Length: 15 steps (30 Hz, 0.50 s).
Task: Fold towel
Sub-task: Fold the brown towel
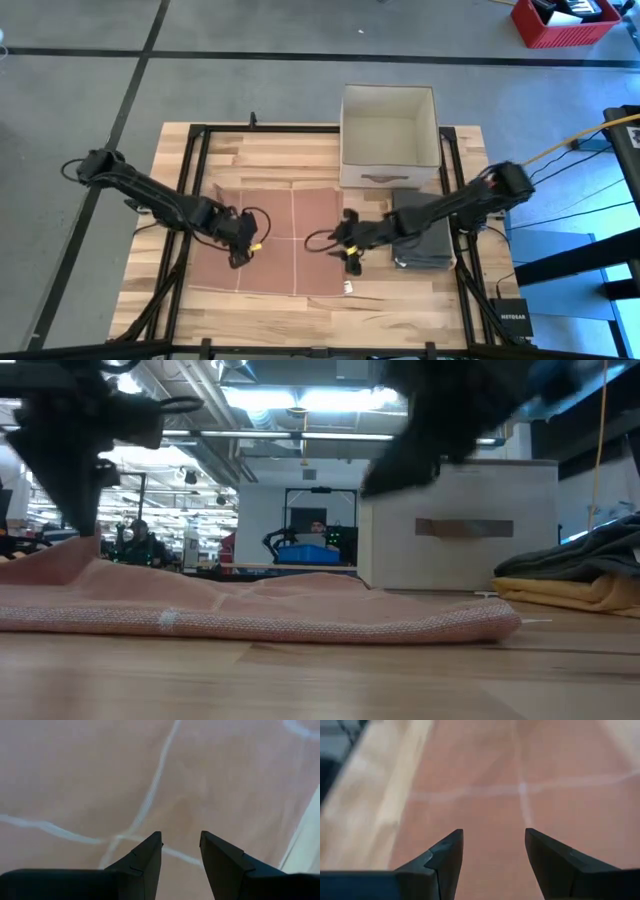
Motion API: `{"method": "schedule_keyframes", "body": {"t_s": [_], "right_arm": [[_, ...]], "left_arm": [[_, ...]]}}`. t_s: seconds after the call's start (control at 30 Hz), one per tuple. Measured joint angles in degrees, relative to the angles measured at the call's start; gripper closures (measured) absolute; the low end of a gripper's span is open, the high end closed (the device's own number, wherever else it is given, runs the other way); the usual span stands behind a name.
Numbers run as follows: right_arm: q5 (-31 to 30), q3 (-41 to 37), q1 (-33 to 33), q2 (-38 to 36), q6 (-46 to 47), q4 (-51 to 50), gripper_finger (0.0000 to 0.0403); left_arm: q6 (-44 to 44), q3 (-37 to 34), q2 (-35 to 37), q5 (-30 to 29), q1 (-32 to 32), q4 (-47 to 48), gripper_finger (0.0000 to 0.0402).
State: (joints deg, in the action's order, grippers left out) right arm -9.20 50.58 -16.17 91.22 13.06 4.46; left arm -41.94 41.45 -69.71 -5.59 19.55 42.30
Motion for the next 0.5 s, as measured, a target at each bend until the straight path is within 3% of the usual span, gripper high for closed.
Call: {"method": "schedule_keyframes", "body": {"t_s": [0.13, 0.23, 0.5], "right_arm": [[6.3, 1.1, 0.0, 9.1, 0.1, 2.3, 0.0189], [7.7, 1.9, 0.0, 13.3, 0.1, 2.9, 0.0189], [9.5, 2.0, -4.5, 14.1, 6.7, -4.9, 0.0189]], "left_arm": [[-4.4, 0.0, -4.0, -0.1, 3.4, -1.7, 0.0274], [-7.1, 0.0, -7.2, -0.1, 5.8, -3.9, 0.0274], [-10.8, 0.0, -17.1, 2.7, 10.9, -10.9, 0.0274]]}}
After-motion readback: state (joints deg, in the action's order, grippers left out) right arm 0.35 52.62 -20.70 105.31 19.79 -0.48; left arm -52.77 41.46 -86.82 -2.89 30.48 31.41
